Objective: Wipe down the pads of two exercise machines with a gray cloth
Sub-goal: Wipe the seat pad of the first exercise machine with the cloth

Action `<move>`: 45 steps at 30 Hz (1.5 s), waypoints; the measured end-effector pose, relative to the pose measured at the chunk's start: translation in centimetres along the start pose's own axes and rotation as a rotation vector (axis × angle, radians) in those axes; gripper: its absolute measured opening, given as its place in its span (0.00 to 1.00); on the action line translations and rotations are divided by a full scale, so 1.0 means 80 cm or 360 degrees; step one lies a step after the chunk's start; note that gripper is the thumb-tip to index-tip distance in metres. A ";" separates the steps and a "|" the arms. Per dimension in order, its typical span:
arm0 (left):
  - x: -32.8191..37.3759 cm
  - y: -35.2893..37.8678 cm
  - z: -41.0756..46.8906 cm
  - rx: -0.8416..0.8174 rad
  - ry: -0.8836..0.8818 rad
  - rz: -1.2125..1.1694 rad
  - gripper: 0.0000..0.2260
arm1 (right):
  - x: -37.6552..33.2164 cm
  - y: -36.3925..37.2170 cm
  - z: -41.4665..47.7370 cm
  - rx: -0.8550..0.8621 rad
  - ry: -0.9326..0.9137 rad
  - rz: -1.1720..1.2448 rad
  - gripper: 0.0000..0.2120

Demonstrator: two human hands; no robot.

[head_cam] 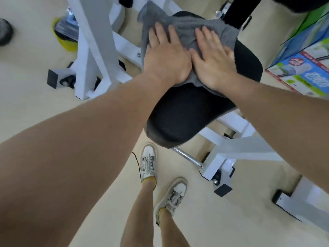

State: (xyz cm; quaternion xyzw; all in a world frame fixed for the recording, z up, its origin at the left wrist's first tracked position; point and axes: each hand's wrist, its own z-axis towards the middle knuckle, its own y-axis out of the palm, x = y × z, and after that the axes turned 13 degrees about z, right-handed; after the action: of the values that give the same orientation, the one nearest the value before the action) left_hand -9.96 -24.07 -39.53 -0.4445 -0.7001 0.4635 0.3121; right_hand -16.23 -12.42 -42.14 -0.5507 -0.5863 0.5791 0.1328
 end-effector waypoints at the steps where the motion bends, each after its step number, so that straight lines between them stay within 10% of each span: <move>1: 0.002 0.002 0.010 0.0002 0.0051 0.0095 0.31 | 0.003 0.001 0.000 0.0029 0.0073 0.0009 0.30; 11: 0.067 0.018 -0.093 -0.0042 0.0726 0.0390 0.30 | 0.041 -0.012 -0.177 0.0361 0.0250 0.0036 0.27; 20: 0.114 0.020 0.040 -0.0050 0.0745 0.0317 0.26 | 0.107 -0.027 -0.019 0.0253 0.0429 0.0241 0.32; 34: 0.071 0.022 -0.072 0.0002 0.0868 0.0344 0.26 | 0.002 0.035 -0.146 0.0818 0.0814 0.1506 0.29; 45: 0.133 0.024 0.086 -0.0050 0.0851 0.0258 0.27 | 0.108 -0.026 0.003 0.0311 0.1023 0.0467 0.30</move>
State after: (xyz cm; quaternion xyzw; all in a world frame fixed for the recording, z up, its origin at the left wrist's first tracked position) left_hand -19.55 -16.59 -43.65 -0.6104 -0.5622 0.3424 0.4406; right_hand -20.50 -5.07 -44.67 -0.7675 -0.3713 0.4425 0.2778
